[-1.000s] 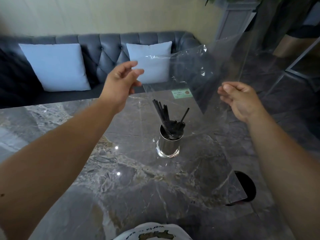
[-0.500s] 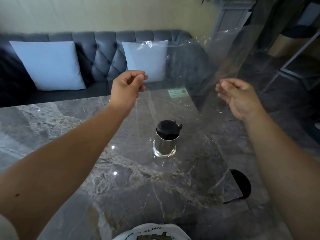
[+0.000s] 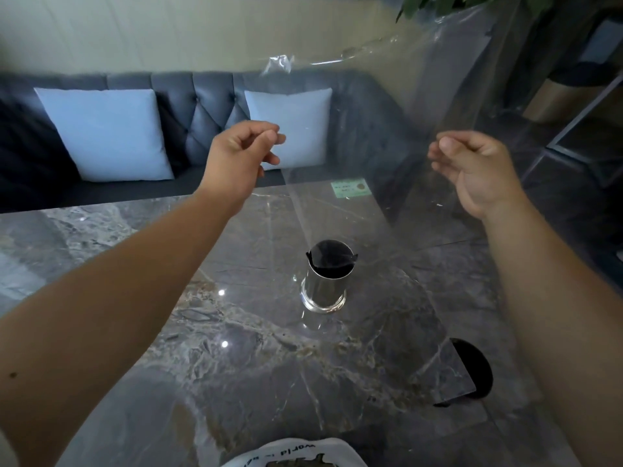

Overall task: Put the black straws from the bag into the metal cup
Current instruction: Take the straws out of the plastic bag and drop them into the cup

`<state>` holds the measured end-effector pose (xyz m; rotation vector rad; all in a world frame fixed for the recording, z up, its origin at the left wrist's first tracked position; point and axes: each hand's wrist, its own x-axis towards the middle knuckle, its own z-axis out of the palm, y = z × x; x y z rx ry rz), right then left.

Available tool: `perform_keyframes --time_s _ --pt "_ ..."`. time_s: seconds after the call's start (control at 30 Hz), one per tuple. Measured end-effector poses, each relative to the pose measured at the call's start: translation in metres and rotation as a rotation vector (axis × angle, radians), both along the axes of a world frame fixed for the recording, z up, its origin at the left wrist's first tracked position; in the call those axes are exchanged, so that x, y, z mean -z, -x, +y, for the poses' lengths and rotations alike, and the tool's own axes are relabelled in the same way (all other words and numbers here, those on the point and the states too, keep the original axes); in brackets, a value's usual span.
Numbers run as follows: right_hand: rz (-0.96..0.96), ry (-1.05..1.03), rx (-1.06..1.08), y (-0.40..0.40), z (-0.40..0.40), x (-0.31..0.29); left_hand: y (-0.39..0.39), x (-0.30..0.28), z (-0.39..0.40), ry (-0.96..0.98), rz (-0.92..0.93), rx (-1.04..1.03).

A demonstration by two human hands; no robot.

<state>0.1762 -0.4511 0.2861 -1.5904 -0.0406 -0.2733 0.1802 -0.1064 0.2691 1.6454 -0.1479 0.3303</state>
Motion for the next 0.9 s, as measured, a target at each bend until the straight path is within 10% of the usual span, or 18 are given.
perform_keyframes --time_s 0.5,0.9 --pt "0.119 0.199 -0.146 -0.025 0.166 -0.026 0.033 -0.034 0.139 -0.057 0.033 -0.373" --pt "0.664 0.121 -0.234 0.014 0.351 0.161 0.066 0.121 0.319 -0.139 0.676 -0.312"
